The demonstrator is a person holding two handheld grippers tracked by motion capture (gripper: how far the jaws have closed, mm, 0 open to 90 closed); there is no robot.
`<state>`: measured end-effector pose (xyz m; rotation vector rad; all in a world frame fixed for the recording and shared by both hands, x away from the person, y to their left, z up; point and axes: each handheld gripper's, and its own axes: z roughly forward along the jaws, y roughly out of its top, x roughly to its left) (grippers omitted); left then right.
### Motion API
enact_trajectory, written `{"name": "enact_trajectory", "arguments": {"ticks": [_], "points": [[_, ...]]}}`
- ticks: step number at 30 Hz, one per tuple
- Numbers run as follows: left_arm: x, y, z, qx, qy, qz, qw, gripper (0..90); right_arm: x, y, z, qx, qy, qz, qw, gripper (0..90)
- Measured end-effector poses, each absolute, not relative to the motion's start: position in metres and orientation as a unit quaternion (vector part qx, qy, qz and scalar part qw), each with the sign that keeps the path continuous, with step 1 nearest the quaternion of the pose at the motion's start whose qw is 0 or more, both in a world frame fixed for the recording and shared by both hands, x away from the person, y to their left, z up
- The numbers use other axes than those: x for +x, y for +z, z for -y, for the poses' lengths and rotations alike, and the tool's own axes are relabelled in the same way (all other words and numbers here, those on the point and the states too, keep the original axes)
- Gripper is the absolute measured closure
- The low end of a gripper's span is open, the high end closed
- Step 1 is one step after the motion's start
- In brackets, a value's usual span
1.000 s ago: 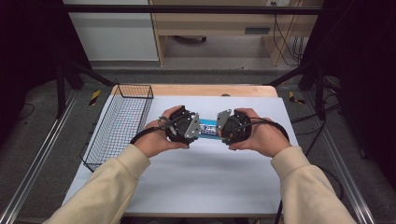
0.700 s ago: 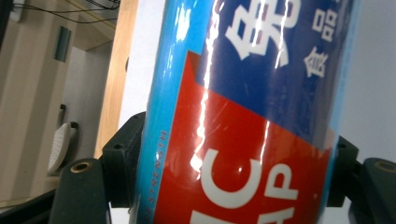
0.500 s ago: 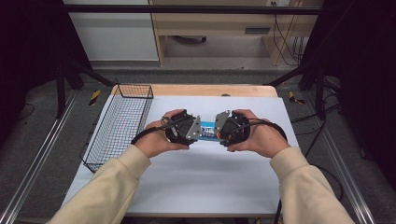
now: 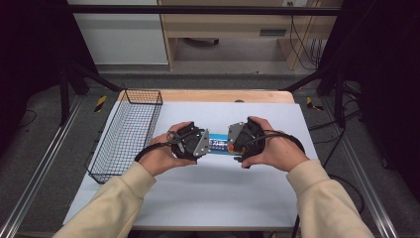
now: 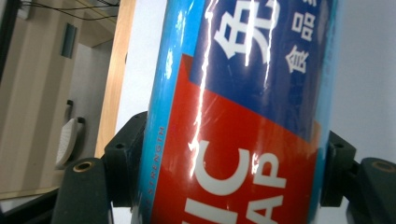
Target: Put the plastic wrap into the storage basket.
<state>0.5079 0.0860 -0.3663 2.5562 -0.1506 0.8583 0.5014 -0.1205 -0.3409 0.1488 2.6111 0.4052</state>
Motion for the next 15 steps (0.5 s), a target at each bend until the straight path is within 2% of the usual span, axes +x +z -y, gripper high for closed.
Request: {"name": "enact_trajectory", "arguments": {"ticks": [5,15], "points": [[0.505,-0.370,-0.096,0.923,0.312,0.045,0.220,28.5,0.496,-0.338,0.139,0.064,0.161,-0.951,0.255,9.7],[0.503,-0.360,-0.124,0.920,0.322,0.031,0.222,28.7,0.479,-0.327,0.189,0.116,0.208,-0.928,0.285,6.7]]}}
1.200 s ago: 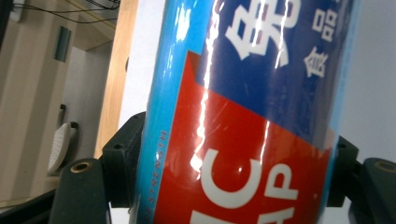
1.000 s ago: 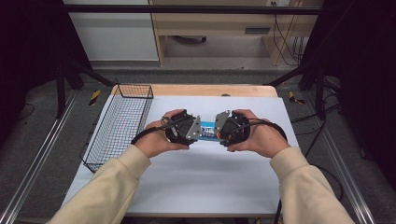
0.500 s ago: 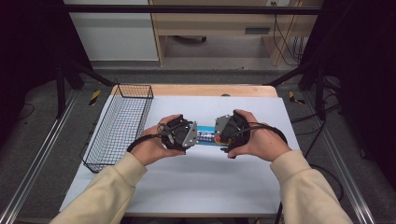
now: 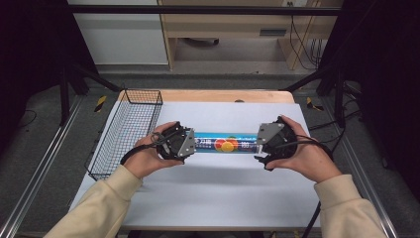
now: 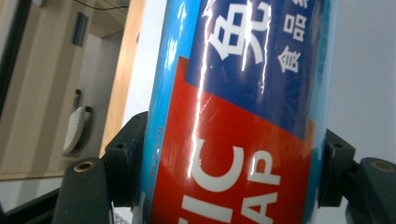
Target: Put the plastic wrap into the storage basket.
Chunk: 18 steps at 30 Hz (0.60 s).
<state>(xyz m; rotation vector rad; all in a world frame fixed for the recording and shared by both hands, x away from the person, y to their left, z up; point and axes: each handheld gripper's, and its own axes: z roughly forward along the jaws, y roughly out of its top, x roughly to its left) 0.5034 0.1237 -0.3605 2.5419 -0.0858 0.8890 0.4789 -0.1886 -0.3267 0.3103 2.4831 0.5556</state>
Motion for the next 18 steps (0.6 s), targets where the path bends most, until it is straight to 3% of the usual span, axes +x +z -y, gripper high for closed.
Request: {"name": "enact_trajectory", "arguments": {"ticks": [6,18], "points": [[0.498,-0.344,-0.136,0.913,0.332,0.013,0.237,28.8,0.477,-0.342,0.205,0.197,0.253,-0.895,0.311,9.0],[0.499,-0.329,-0.152,0.903,0.348,-0.035,0.250,29.0,0.474,-0.418,0.211,0.398,0.302,-0.798,0.336,11.9]]}}
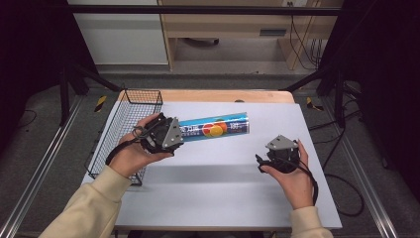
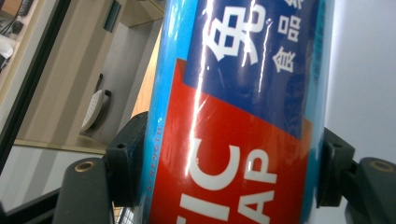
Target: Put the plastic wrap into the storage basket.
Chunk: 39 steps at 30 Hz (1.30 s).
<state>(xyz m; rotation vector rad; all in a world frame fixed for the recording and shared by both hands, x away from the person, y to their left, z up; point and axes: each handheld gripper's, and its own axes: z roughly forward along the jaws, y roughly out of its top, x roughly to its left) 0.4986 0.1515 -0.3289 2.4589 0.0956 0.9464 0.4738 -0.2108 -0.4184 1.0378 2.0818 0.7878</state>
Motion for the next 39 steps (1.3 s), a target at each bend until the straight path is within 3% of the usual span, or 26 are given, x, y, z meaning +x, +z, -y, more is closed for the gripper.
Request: {"name": "enact_trajectory", "arguments": {"ticks": [8,12,28,39], "points": [[0.492,-0.313,-0.164,0.896,0.360,-0.063,0.253,29.0,0.470,-0.441,0.214,0.473,0.314,-0.746,0.347,9.6],[0.489,-0.305,-0.174,0.891,0.368,-0.091,0.251,29.1,0.466,-0.442,0.222,0.488,0.307,-0.729,0.368,8.9],[0.469,-0.297,-0.206,0.878,0.390,-0.188,0.204,29.3,0.458,-0.441,0.241,0.528,0.304,-0.697,0.378,8.8],[0.502,-0.298,-0.212,0.860,0.396,-0.263,0.184,29.4,0.462,-0.446,0.240,0.528,0.303,-0.704,0.365,8.0]]}}
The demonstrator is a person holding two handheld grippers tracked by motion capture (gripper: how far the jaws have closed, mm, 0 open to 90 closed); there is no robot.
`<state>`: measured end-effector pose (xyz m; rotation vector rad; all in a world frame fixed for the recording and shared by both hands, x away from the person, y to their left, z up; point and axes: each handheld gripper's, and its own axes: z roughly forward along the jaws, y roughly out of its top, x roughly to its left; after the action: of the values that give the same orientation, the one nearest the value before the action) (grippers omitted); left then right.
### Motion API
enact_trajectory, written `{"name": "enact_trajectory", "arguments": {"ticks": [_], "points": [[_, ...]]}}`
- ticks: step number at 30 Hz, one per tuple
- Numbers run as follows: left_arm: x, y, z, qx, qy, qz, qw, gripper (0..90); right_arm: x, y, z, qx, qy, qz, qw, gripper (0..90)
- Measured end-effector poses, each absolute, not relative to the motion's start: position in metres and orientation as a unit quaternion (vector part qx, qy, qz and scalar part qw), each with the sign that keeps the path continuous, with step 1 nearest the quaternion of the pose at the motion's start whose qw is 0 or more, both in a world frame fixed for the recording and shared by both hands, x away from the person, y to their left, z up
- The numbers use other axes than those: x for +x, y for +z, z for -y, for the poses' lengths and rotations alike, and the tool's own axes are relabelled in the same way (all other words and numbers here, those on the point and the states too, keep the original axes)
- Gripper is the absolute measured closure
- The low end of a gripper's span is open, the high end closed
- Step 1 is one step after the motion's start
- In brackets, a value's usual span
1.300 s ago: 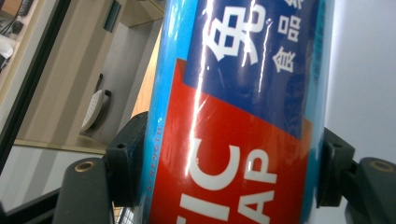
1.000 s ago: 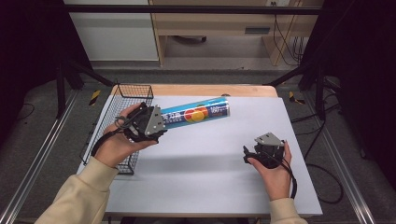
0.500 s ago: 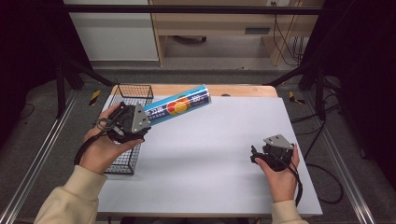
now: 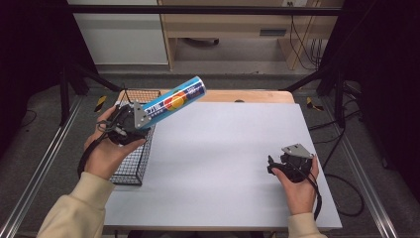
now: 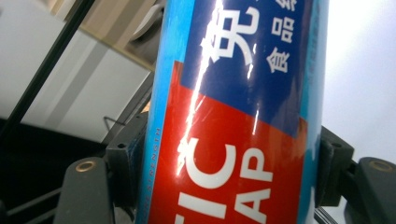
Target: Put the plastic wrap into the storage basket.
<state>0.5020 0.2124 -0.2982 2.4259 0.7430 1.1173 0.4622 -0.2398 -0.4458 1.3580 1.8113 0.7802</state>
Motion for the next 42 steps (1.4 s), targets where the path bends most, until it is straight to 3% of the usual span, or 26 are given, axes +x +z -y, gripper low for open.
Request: {"name": "enact_trajectory", "arguments": {"ticks": [7,13,24,42], "points": [[0.532,-0.299,-0.211,0.839,0.396,-0.323,0.187,29.6,0.462,-0.446,0.240,0.527,0.309,-0.705,0.361,7.8],[0.532,-0.299,-0.214,0.831,0.380,-0.369,0.172,29.8,0.462,-0.444,0.234,0.516,0.319,-0.708,0.361,8.0],[0.504,-0.291,-0.231,0.824,0.367,-0.414,0.124,30.1,0.461,-0.445,0.235,0.510,0.320,-0.715,0.356,6.6],[0.461,-0.292,-0.246,0.827,0.342,-0.431,0.112,30.2,0.459,-0.444,0.241,0.519,0.320,-0.708,0.357,6.8]]}}
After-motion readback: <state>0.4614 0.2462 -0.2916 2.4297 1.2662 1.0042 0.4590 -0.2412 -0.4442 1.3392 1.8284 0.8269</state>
